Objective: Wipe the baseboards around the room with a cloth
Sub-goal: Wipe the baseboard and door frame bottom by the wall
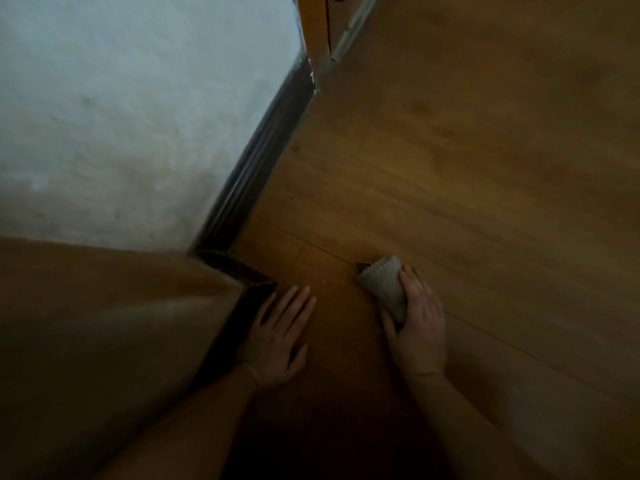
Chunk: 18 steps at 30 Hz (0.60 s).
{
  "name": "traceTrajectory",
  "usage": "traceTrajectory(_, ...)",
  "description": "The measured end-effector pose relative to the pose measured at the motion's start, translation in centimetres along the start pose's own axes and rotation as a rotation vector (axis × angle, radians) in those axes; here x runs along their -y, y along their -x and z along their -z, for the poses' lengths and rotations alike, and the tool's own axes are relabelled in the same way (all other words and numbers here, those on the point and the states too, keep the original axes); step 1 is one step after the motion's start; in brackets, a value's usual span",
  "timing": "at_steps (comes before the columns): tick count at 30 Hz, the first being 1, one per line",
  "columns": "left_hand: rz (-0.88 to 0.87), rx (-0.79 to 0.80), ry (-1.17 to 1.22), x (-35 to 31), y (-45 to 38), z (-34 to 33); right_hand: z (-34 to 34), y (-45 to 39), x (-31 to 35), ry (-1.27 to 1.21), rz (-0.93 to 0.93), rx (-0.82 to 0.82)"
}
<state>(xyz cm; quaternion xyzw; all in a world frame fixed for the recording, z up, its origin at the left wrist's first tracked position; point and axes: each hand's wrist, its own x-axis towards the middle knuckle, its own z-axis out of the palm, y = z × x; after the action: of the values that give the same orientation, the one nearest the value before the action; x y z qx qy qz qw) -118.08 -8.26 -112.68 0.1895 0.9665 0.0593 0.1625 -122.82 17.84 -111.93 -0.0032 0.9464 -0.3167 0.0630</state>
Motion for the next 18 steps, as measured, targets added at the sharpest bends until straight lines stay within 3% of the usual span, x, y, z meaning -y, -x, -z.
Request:
traceTrajectory(8, 0.010, 0.067, -0.026, 0.1, 0.2, 0.4, -0.6, -0.3, -0.1, 0.014, 0.022, -0.003)
traceTrajectory(18, -0.005, 0.038, -0.018, -0.2, 0.1, 0.1, -1.0, 0.0, -0.5, 0.085, 0.139, -0.035)
